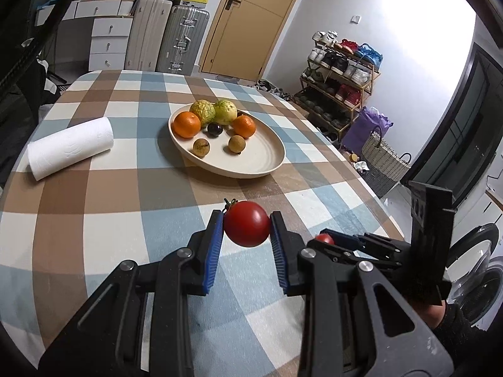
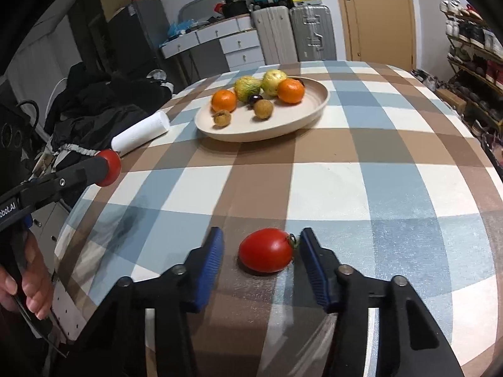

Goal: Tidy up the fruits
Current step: 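Lower the right tool onto a red tomato, close and lift it, then carry the red tomato onto the cream plate and open the right tool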

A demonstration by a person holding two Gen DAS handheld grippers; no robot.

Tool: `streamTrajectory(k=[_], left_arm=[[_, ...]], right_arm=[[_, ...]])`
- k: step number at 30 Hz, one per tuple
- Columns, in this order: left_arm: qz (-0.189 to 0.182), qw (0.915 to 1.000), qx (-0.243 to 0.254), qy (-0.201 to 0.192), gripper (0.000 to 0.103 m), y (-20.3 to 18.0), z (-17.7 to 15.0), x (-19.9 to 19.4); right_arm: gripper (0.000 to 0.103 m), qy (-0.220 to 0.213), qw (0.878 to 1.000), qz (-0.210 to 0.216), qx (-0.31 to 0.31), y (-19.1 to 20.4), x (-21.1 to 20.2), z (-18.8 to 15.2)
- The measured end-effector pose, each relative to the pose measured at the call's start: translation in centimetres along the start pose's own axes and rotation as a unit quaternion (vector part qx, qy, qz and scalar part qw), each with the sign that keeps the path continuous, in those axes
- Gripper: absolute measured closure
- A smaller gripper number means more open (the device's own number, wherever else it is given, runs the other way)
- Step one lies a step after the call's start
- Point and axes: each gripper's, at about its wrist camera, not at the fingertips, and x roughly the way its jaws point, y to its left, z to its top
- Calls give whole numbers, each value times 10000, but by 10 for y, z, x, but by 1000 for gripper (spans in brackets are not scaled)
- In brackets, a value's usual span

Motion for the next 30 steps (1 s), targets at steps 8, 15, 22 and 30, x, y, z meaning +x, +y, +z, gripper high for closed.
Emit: streamTrajectory(k=[8, 15, 22, 30], left_arm=[[103, 9999, 67, 99, 76, -2, 20, 29], [139, 9997, 84, 180, 76, -2, 47, 61], [184, 9996, 148, 183, 76, -2, 79, 91], [110, 9994, 255, 222, 76, 1, 111, 125]], right_arm=[[66, -24, 9992, 332, 204, -8, -1, 3], [66, -400, 9974, 513, 301, -17, -14, 19], [66, -625, 9954, 689, 216, -28, -17, 57], [66, -701, 9929, 951, 141, -39, 2, 113]])
